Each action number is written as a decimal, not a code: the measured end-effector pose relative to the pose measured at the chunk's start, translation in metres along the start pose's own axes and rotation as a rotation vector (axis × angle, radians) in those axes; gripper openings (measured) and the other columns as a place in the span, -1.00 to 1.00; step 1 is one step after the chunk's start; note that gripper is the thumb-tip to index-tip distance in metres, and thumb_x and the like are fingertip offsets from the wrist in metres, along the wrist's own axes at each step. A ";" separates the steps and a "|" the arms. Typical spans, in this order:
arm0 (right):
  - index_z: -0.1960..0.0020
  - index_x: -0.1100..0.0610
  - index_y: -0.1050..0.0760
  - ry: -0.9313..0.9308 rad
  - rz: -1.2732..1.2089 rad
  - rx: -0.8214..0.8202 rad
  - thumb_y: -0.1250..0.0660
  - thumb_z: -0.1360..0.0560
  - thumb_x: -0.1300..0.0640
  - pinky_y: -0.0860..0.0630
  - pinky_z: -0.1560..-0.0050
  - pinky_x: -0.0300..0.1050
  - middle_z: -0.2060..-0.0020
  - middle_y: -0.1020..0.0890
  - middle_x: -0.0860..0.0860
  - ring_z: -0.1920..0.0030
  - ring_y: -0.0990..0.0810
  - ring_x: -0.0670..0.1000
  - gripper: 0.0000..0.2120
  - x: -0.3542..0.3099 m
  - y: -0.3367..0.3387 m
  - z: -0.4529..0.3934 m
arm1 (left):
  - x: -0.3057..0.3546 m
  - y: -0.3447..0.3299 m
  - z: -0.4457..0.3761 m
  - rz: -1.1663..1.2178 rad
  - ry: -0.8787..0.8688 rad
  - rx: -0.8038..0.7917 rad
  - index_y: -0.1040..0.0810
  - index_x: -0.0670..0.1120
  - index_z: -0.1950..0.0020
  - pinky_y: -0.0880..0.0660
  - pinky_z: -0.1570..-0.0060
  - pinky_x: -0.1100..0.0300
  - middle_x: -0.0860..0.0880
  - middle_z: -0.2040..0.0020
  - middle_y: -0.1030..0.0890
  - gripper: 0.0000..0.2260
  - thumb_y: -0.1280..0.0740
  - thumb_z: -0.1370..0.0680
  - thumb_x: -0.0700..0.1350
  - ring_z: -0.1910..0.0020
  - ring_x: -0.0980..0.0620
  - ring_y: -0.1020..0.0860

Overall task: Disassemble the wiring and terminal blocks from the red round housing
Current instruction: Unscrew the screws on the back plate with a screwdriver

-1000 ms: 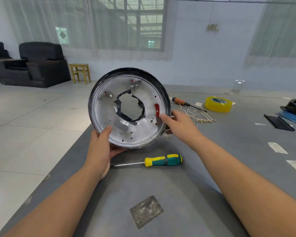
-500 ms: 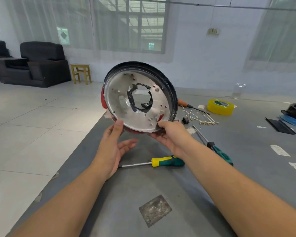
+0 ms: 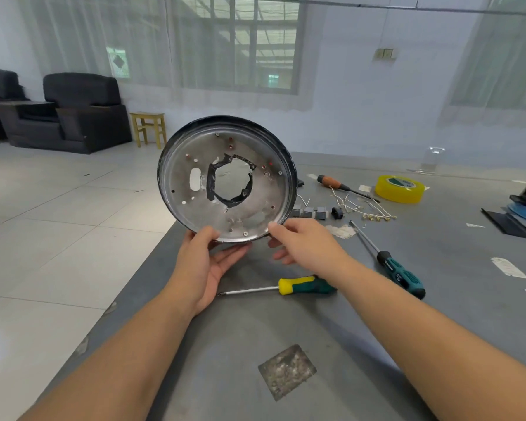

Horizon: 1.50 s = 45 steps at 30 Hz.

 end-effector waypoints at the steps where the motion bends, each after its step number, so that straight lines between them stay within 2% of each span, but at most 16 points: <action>1: 0.03 0.04 -0.61 0.108 0.204 0.052 -0.25 -0.62 -0.16 -0.66 0.04 -0.01 0.16 -0.71 -0.07 0.19 -0.71 -0.09 -0.70 0.005 0.007 0.003 | 0.000 0.001 -0.001 0.007 0.002 0.018 -0.43 -0.23 -0.46 -0.70 0.05 -0.08 -0.30 -0.27 -0.65 -0.60 -0.21 -0.61 -0.33 -0.06 -0.32 -0.72; 2: 0.07 -0.01 -0.60 0.204 0.363 0.087 -0.23 -0.61 -0.19 -0.62 0.07 -0.07 0.21 -0.68 -0.13 0.19 -0.66 -0.16 -0.70 0.011 0.013 0.006 | 0.000 0.001 -0.002 0.004 0.001 0.033 -0.43 -0.22 -0.46 -0.71 0.06 -0.08 -0.28 -0.26 -0.66 -0.59 -0.21 -0.60 -0.35 -0.05 -0.30 -0.73; 4: 0.02 -0.07 -0.59 0.323 0.576 0.067 -0.15 -0.59 -0.28 -0.56 0.10 -0.11 0.19 -0.64 -0.17 0.15 -0.58 -0.19 -0.64 0.025 0.022 0.016 | 0.000 0.002 -0.003 -0.009 -0.003 0.050 -0.44 -0.19 -0.46 -0.71 0.05 -0.10 -0.25 -0.25 -0.67 -0.56 -0.19 -0.58 -0.38 -0.06 -0.26 -0.73; 6: -0.05 -0.11 -0.58 0.400 0.721 -0.019 -0.05 -0.56 -0.38 -0.54 0.08 -0.10 0.12 -0.61 -0.18 0.09 -0.55 -0.16 -0.54 0.037 0.029 0.026 | 0.000 0.002 -0.004 -0.019 -0.003 0.067 -0.44 -0.18 -0.46 -0.71 0.03 -0.12 -0.24 -0.27 -0.67 -0.54 -0.16 -0.57 -0.42 -0.08 -0.25 -0.73; 8: -0.14 -0.14 -0.58 0.468 0.773 -0.113 -0.08 -0.56 -0.39 -0.52 -0.02 -0.14 0.00 -0.60 -0.20 -0.02 -0.54 -0.16 -0.54 0.046 0.034 0.036 | 0.000 0.003 -0.005 -0.028 0.004 0.086 -0.44 -0.18 -0.44 -0.71 0.05 -0.12 -0.25 -0.27 -0.66 -0.54 -0.14 -0.57 -0.44 -0.09 -0.25 -0.73; 11: -0.29 -0.14 -0.56 0.539 0.754 -0.214 -0.22 -0.57 -0.33 -0.42 -0.24 -0.25 -0.20 -0.56 -0.22 -0.22 -0.47 -0.19 -0.57 0.052 0.039 0.046 | -0.001 0.005 -0.005 -0.037 0.012 0.120 -0.43 -0.21 -0.44 -0.71 0.14 -0.09 -0.30 -0.26 -0.65 -0.56 -0.13 -0.59 -0.46 -0.10 -0.30 -0.71; 13: -0.31 -0.14 -0.56 0.553 0.723 -0.213 -0.26 -0.58 -0.28 -0.41 -0.27 -0.24 -0.22 -0.54 -0.23 -0.24 -0.46 -0.20 -0.61 0.054 0.040 0.047 | -0.001 0.006 -0.005 -0.045 0.015 0.142 -0.42 -0.20 -0.46 -0.70 0.19 -0.06 -0.30 -0.27 -0.64 -0.58 -0.15 -0.63 -0.44 -0.14 -0.31 -0.69; 17: -0.20 -0.07 -0.56 0.579 0.674 -0.175 -0.32 -0.58 -0.20 -0.47 -0.14 -0.15 -0.07 -0.55 -0.18 -0.11 -0.49 -0.14 -0.71 0.055 0.038 0.047 | 0.000 0.008 -0.005 -0.056 0.008 0.155 -0.43 -0.19 -0.47 -0.70 0.20 -0.04 -0.25 -0.27 -0.66 -0.66 -0.20 -0.70 -0.36 -0.16 -0.27 -0.69; 20: -0.15 -0.06 -0.54 0.569 0.598 -0.131 -0.35 -0.58 -0.15 -0.44 -0.02 -0.23 0.02 -0.56 -0.19 0.00 -0.49 -0.16 -0.77 0.056 0.040 0.048 | 0.002 0.009 -0.005 -0.065 -0.021 0.161 -0.42 -0.18 -0.48 -0.70 0.19 -0.03 -0.22 -0.26 -0.68 -0.67 -0.21 -0.72 -0.33 -0.14 -0.23 -0.71; 25: -0.16 -0.10 -0.55 0.464 0.517 -0.034 -0.32 -0.58 -0.19 -0.43 0.07 -0.30 0.08 -0.60 -0.19 0.02 -0.52 -0.17 -0.76 0.060 0.045 0.043 | 0.011 0.016 -0.006 -0.107 -0.094 0.178 -0.40 -0.08 -0.43 -0.70 0.19 -0.14 -0.18 -0.26 -0.66 -0.71 -0.22 -0.73 -0.30 0.00 -0.19 -0.75; 28: -0.16 -0.15 -0.58 0.383 0.473 0.019 -0.33 -0.57 -0.19 -0.44 0.11 -0.34 0.09 -0.64 -0.19 0.01 -0.53 -0.20 -0.77 0.065 0.047 0.040 | 0.016 0.023 -0.006 -0.098 -0.103 0.187 -0.36 -0.07 -0.45 -0.70 0.15 -0.20 -0.21 -0.32 -0.61 -0.68 -0.21 -0.72 -0.32 -0.11 -0.27 -0.71; 32: -0.11 -0.19 -0.62 0.324 0.353 0.050 -0.36 -0.56 -0.20 -0.44 0.22 -0.34 0.19 -0.64 -0.19 0.15 -0.56 -0.17 -0.82 0.069 0.044 0.041 | 0.019 0.026 -0.007 -0.079 -0.103 0.202 -0.35 -0.11 -0.50 -0.70 0.14 -0.20 -0.24 -0.35 -0.60 -0.63 -0.21 -0.71 -0.35 -0.19 -0.31 -0.67; 36: -0.08 -0.17 -0.64 0.294 0.277 0.036 -0.38 -0.55 -0.17 -0.45 0.21 -0.31 0.20 -0.68 -0.16 0.17 -0.59 -0.13 -0.83 0.063 0.033 0.040 | 0.019 0.025 -0.008 -0.075 -0.099 0.208 -0.36 -0.13 -0.49 -0.70 0.12 -0.22 -0.26 -0.34 -0.60 -0.62 -0.22 -0.70 -0.38 -0.19 -0.32 -0.67; 42: -0.06 -0.14 -0.64 0.303 0.305 0.045 -0.36 -0.56 -0.17 -0.48 0.17 -0.24 0.23 -0.68 -0.15 0.18 -0.59 -0.12 -0.82 0.056 0.016 0.041 | 0.017 0.026 -0.006 -0.134 -0.113 0.199 -0.33 -0.13 -0.51 -0.65 -0.06 -0.34 -0.26 -0.36 -0.58 -0.60 -0.23 -0.69 -0.38 -0.21 -0.33 -0.65; 45: -0.05 -0.16 -0.63 0.294 0.298 0.045 -0.35 -0.56 -0.18 -0.49 0.16 -0.19 0.23 -0.68 -0.14 0.19 -0.59 -0.11 -0.84 0.057 0.016 0.041 | 0.016 0.024 -0.005 -0.136 -0.117 0.198 -0.32 -0.12 -0.50 -0.65 -0.06 -0.35 -0.25 -0.36 -0.58 -0.59 -0.23 -0.69 -0.39 -0.21 -0.32 -0.66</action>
Point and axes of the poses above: each hand's wrist, its own z-axis away from the middle knuckle, its own y-axis out of the back of the hand, x = y × z, the point moved 3 cm from there along -z, towards the middle knuckle
